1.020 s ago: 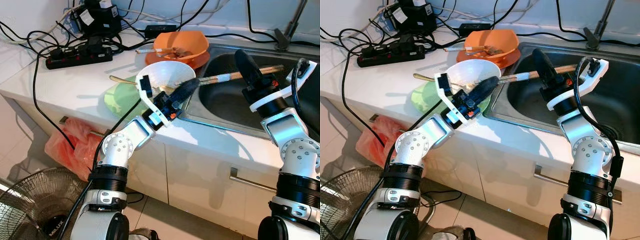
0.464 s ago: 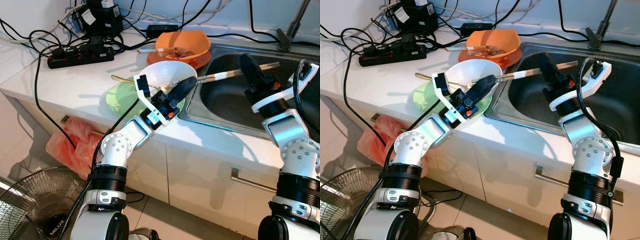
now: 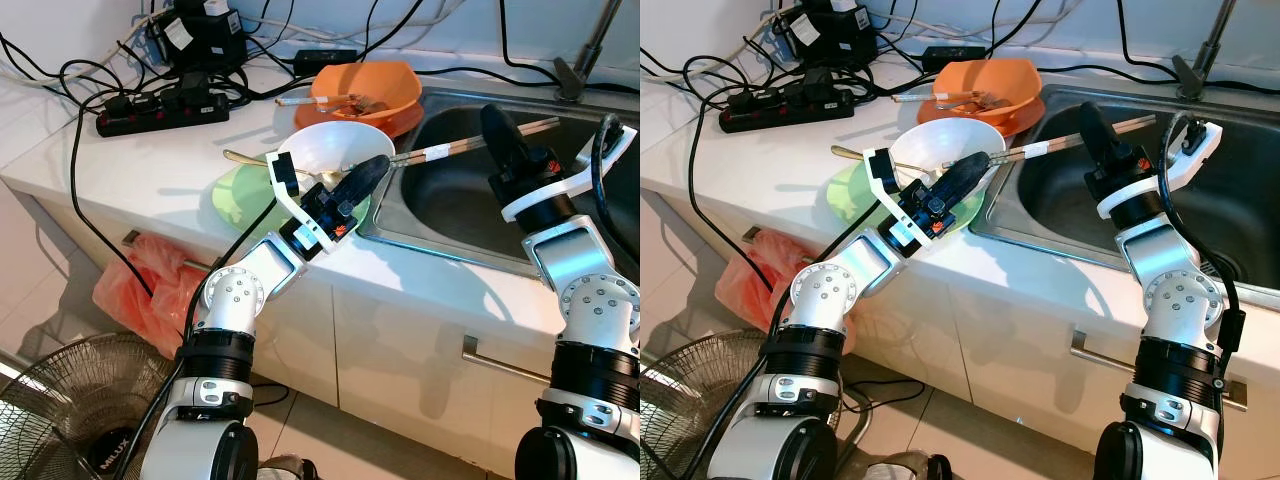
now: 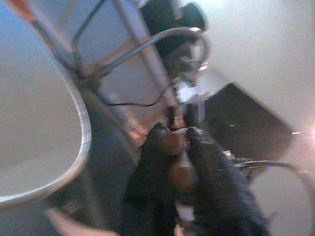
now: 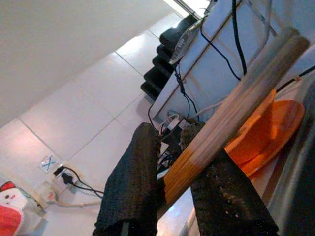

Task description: Kitchen organization

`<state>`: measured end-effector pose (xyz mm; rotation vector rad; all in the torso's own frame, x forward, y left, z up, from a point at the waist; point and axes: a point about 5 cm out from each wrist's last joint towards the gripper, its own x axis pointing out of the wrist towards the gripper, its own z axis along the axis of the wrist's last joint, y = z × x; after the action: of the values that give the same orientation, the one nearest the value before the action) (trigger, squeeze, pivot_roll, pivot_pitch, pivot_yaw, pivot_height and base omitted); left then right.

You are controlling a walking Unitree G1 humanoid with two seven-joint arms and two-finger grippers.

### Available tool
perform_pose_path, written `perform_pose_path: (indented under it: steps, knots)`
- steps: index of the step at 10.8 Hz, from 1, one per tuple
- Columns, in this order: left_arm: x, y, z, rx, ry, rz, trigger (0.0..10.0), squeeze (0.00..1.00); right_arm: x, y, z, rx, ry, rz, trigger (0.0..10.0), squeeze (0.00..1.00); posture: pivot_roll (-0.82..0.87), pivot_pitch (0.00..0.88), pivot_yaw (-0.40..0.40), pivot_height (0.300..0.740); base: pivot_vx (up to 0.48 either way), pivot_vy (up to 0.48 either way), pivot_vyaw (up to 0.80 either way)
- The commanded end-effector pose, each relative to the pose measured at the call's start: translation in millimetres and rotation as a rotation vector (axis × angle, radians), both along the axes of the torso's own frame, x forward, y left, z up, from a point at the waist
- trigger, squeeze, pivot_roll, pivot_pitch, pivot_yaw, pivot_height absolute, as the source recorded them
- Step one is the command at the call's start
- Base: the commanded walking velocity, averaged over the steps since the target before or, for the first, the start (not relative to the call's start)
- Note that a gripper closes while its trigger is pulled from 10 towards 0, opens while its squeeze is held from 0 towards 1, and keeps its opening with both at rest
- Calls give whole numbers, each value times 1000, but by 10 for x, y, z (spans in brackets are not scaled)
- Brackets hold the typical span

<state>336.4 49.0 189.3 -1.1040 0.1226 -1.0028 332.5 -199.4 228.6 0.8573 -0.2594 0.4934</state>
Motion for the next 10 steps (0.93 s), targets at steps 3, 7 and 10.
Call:
perform_pose_path:
  steps: [3,7,10]
  knots:
    - [2,-28,-2,43,-5,-15,10000,1000,47,-83,51,-13,10,-81,0,0,132,45,114,740,0,0,0]
    - [-18,-18,-40,63,-1,-25,10000,1000,137,-245,-5,-6,71,-218,0,0,133,42,111,740,0,0,0]
    - [-18,5,-55,106,-19,-6,10000,1000,184,-367,20,35,81,-293,0,0,135,39,108,740,0,0,0]
